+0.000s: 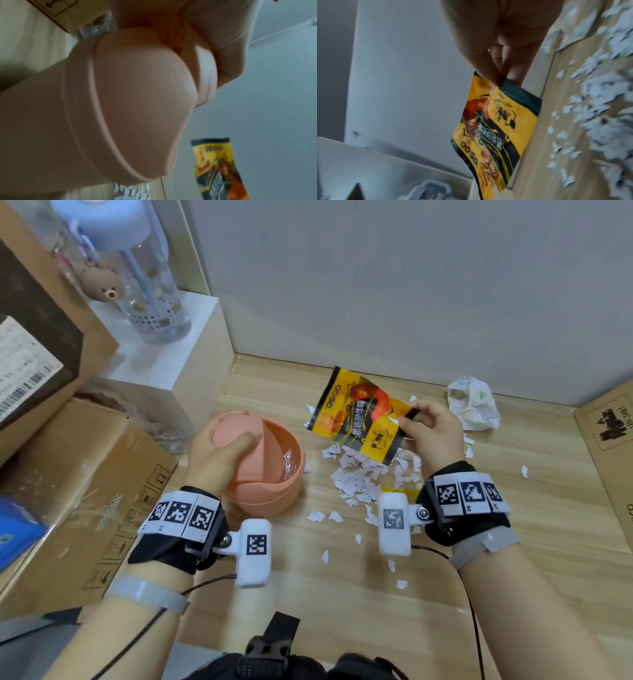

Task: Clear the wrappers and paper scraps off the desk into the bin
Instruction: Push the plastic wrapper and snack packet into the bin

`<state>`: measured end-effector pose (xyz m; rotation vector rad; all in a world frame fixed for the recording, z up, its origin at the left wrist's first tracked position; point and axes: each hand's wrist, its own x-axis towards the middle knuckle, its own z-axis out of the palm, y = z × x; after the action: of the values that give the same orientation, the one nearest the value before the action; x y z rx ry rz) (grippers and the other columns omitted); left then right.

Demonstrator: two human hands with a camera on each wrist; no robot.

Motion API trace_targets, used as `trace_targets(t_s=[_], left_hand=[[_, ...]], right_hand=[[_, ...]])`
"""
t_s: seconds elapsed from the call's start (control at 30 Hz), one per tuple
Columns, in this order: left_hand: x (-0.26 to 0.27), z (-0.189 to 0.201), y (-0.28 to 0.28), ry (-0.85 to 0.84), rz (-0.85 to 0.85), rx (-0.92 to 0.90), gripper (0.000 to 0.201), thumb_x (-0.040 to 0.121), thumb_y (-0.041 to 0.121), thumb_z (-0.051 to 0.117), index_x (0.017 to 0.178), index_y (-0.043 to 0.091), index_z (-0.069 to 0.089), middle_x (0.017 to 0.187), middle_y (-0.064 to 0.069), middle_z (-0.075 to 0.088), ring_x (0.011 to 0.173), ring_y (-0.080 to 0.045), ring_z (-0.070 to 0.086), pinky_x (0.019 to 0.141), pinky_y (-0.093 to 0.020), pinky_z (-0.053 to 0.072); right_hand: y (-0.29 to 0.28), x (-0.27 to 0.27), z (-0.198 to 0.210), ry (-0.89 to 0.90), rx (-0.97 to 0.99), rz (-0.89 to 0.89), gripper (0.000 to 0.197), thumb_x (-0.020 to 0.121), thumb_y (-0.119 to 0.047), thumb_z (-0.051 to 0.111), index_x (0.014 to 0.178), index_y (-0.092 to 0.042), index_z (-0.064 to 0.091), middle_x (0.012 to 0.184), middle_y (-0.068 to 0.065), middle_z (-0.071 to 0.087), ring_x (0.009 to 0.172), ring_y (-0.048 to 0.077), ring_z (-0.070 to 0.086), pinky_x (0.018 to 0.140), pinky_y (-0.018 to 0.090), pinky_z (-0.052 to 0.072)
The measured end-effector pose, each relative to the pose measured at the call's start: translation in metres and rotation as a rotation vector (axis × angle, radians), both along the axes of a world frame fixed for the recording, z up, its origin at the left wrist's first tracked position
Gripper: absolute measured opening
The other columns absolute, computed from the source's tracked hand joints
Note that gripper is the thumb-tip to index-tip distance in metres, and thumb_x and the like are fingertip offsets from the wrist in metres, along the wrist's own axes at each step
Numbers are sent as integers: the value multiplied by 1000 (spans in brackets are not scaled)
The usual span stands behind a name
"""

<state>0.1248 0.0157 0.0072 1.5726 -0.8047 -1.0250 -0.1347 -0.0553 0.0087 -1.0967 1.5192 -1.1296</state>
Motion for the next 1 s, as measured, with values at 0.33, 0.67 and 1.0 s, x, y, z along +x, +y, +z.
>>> trace_targets(t_s=[0.33, 0.67, 1.0], left_hand=[[-7, 1, -1, -17, 18, 15, 33, 51, 30, 66, 84, 34, 60, 94, 8, 60, 94, -14, 55, 84, -26, 45], [-6, 1, -1, -73, -10, 53, 37, 74, 10, 68, 108, 19, 60, 98, 9, 58, 91, -9, 54, 89, -33, 46], [-4, 1, -1, -87, -19, 42, 42, 59, 25, 62, 102, 24, 59, 97, 17, 58, 90, -2, 52, 87, -31, 45]], right_hand=[[33, 91, 1, 463, -405, 502, 20, 63, 3, 58, 69, -8, 73, 71, 9, 69, 66, 19, 61, 62, 23, 47], [21, 130, -10, 1196, -513, 732, 21, 54, 1, 69, 51, -19, 66, 49, -3, 50, 71, 26, 56, 65, 30, 14], [10, 132, 4, 1432, -75, 1190, 22, 81, -15, 44, 61, -16, 54, 64, -4, 45, 102, 21, 35, 95, 42, 21]])
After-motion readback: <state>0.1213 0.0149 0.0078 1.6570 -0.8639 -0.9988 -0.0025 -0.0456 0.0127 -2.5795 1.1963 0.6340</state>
